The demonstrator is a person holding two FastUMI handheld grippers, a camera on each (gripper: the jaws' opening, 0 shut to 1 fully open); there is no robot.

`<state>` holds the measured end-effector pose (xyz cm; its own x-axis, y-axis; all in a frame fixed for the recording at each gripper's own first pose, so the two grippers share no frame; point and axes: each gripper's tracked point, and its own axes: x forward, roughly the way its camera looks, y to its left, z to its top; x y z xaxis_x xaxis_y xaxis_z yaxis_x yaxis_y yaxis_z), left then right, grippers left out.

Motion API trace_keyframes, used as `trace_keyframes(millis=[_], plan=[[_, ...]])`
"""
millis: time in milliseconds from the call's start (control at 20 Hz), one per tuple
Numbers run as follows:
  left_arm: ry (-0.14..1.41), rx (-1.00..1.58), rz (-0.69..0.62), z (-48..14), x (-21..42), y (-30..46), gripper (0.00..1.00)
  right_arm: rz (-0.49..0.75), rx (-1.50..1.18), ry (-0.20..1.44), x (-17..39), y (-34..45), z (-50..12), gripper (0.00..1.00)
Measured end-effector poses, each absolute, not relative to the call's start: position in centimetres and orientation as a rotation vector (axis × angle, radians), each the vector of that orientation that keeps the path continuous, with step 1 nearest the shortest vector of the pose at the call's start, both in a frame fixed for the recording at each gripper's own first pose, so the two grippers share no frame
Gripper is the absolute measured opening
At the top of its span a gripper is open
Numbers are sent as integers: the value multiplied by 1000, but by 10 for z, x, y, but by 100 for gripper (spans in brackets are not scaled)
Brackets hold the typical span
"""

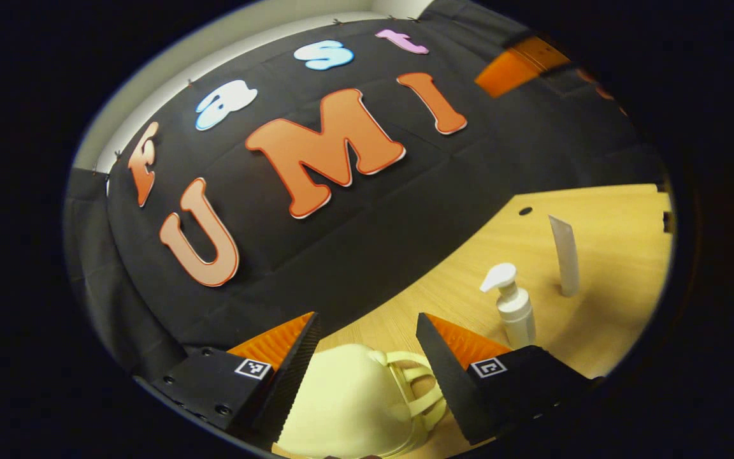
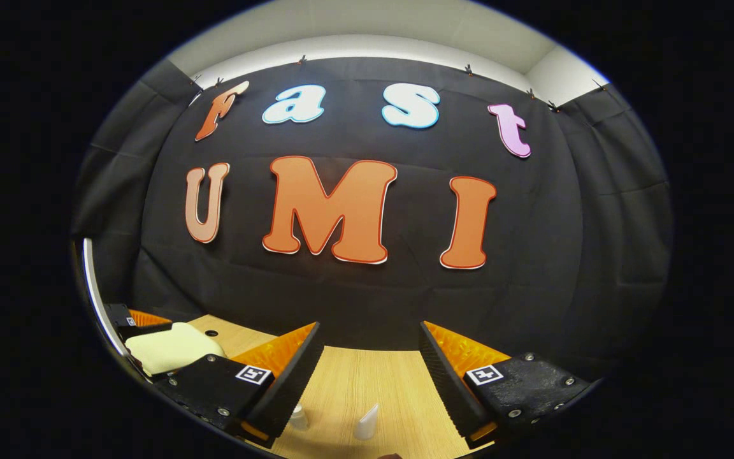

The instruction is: First open the suitcase, pack the skin care products into it, and then close the suitcase.

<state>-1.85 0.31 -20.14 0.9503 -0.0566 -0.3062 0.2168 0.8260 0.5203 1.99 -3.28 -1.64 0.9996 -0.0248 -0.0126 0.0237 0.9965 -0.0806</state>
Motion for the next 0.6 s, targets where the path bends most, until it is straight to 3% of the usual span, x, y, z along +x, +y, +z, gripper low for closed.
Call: trace_keyframes(millis=[400,500,600], plan=[[402,877,-286,-288,-43,-1,95,-40,-93,31,15,-42,-22,95],[407,993,-305,-302,-48,0,83,-47,-97,33,14,-44,-22,95],[438,1062,-345,-318,-54,0,83,-52,-103,24,13,-45,-20,96]])
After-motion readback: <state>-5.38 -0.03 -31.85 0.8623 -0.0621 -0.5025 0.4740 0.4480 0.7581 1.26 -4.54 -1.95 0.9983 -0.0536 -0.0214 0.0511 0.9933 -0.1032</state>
